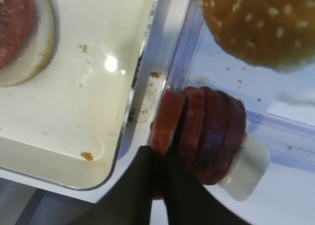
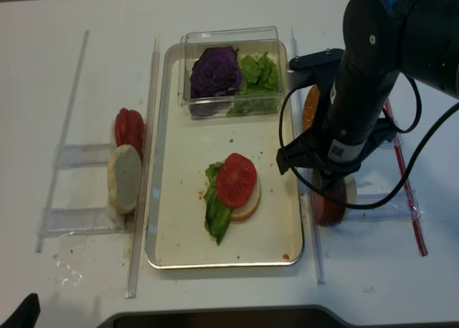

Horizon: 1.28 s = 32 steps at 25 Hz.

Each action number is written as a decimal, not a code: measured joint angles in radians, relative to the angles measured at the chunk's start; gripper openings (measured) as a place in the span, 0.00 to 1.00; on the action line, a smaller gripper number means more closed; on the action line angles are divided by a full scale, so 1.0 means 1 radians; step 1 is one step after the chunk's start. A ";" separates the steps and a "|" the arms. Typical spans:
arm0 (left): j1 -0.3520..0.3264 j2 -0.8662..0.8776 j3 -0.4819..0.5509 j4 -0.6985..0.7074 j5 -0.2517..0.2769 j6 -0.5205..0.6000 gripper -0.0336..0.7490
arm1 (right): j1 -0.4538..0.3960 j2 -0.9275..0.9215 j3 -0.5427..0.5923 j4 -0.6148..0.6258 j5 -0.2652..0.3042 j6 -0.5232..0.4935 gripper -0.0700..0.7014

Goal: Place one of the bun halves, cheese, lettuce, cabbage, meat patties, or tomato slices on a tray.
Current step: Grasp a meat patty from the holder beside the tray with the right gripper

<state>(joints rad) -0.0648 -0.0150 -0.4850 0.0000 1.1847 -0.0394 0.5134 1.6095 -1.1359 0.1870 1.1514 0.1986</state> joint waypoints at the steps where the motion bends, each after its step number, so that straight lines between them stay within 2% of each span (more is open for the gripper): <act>1: 0.000 0.000 0.000 0.000 0.000 0.000 0.59 | 0.000 0.000 0.000 0.000 0.002 0.000 0.19; 10: 0.000 0.000 0.000 0.000 0.000 0.000 0.69 | 0.000 -0.009 -0.002 0.008 0.010 -0.011 0.19; 21: 0.000 0.000 0.000 0.000 0.000 0.000 0.70 | 0.000 -0.048 -0.002 0.014 0.022 -0.013 0.19; 32: 0.000 0.000 0.000 0.000 0.000 -0.004 0.70 | 0.000 -0.056 -0.002 0.061 0.026 -0.059 0.19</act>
<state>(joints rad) -0.0648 -0.0150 -0.4850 0.0000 1.1847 -0.0432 0.5134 1.5538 -1.1382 0.2483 1.1774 0.1397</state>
